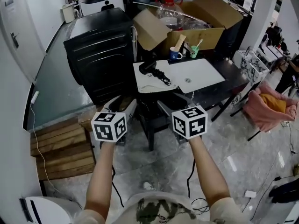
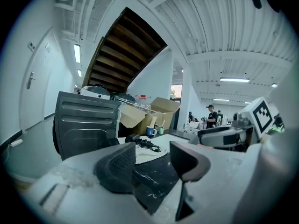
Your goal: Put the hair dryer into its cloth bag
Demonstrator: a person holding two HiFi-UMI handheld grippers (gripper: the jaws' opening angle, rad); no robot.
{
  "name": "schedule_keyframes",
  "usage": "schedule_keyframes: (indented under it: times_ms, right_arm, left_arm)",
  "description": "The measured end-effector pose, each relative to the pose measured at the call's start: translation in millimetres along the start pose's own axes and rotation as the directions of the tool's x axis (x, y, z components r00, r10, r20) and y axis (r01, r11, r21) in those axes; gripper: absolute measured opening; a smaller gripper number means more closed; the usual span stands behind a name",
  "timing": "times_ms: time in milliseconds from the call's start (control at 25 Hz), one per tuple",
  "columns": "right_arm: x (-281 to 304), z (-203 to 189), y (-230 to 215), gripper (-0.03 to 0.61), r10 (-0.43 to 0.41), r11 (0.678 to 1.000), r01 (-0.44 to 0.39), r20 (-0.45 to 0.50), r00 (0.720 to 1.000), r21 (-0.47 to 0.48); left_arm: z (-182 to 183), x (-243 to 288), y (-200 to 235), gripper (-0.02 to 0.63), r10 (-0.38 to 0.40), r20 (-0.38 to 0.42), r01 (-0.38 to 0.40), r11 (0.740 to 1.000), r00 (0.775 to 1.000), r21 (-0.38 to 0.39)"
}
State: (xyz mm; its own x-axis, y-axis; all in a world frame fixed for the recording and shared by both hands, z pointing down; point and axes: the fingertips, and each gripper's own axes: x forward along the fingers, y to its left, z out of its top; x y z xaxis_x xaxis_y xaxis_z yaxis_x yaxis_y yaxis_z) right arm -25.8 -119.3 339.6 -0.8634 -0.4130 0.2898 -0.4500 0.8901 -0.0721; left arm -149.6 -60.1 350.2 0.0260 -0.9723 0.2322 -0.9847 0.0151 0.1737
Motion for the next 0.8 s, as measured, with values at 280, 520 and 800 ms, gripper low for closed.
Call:
schedule_keyframes:
  times_ms: [280,520,800]
  right_arm:
    - [19.4,1.1,-6.3,0.259,-0.028,1.000,0.028,-0.023,0.999,0.010]
    - [37.0,-1.1,-13.2,0.265,-0.027,1.000,0.027,-0.043,0.999,0.002]
    - [57.2,-5.4,-33.6,0.270,-0.026,0.999,0.022,-0.086,0.996,-0.046]
  left_arm:
    - [3.4,16.5,16.7,0.262,-0.042,-0.009,0.042,0.999,0.999,-0.005]
    - [-0.5,26.4,29.6,0.262,-0.042,-0.018,0.042,0.999,0.999,0.008]
    - [-7.2,42.9,38.3,0.262,-0.034,-0.027,0.034,0.999,0.999,0.011]
